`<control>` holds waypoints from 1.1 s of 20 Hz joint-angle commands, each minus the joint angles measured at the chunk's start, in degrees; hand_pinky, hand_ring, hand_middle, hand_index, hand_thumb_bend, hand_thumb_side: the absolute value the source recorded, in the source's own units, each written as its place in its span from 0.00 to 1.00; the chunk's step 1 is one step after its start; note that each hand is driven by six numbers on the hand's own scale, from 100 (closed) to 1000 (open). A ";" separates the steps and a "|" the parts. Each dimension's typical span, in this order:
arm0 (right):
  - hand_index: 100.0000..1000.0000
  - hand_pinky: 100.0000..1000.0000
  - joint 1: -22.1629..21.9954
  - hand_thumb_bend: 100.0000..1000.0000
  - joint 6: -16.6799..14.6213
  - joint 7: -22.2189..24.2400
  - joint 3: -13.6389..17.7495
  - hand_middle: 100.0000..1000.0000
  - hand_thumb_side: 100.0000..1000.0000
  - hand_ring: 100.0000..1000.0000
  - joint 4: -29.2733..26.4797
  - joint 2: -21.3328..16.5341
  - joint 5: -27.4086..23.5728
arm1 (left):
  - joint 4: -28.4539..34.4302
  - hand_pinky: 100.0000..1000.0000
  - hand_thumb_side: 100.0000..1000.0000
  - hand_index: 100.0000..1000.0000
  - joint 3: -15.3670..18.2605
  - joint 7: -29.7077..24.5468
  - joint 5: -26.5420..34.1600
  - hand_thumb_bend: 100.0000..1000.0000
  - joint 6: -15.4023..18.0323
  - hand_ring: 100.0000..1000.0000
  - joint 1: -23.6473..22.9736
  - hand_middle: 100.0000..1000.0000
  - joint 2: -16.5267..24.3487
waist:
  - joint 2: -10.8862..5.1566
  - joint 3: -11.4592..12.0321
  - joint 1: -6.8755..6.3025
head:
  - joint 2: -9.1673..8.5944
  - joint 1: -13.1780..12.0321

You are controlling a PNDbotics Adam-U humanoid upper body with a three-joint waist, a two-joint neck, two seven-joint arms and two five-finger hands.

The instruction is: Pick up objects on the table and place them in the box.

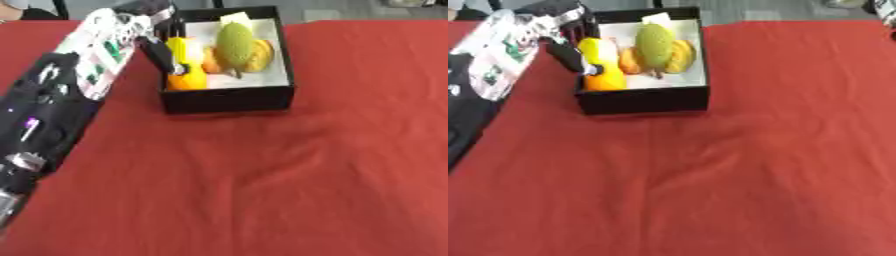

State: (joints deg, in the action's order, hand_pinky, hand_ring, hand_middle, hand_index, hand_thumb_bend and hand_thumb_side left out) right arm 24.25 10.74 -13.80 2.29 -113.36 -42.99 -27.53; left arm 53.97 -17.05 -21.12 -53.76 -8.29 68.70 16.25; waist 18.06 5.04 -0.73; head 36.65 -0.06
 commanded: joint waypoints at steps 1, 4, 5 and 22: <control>0.84 0.82 0.94 0.14 -0.21 0.30 0.21 0.67 0.21 0.77 -1.23 -0.77 -0.31 | -1.63 0.79 0.30 0.81 2.94 5.83 -2.16 0.69 1.21 0.78 1.01 0.76 -0.55 | -1.56 -0.07 0.20 | -0.61 -0.16; 0.83 0.82 0.57 0.14 -0.28 0.08 0.39 0.67 0.21 0.77 -1.23 -0.89 -0.32 | 2.33 0.82 0.57 0.86 4.77 11.20 0.85 0.73 -0.42 0.82 0.53 0.80 0.55 | -1.66 0.21 0.16 | -0.72 0.05; 0.83 0.82 0.43 0.15 -0.31 -0.03 0.45 0.67 0.21 0.77 -1.23 -0.93 -0.32 | 4.39 0.81 0.64 0.86 5.17 12.84 2.19 0.76 -1.43 0.81 0.29 0.79 1.12 | -1.71 0.32 0.15 | -0.78 0.23; 0.85 0.83 -3.39 0.09 -3.30 -4.04 3.40 0.69 0.21 0.79 -1.23 -2.01 -0.35 | 42.23 0.69 0.56 0.81 25.37 52.41 66.71 0.44 -0.61 0.74 -30.60 0.72 18.61 | -3.08 4.00 1.13 | -0.45 4.13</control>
State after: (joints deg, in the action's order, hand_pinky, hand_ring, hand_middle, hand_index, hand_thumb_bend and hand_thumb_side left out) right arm 20.58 7.82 -17.29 4.69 -113.37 -43.09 -27.57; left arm 94.95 6.41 28.55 9.27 -10.40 37.77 32.13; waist 16.29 9.10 0.42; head 36.59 3.76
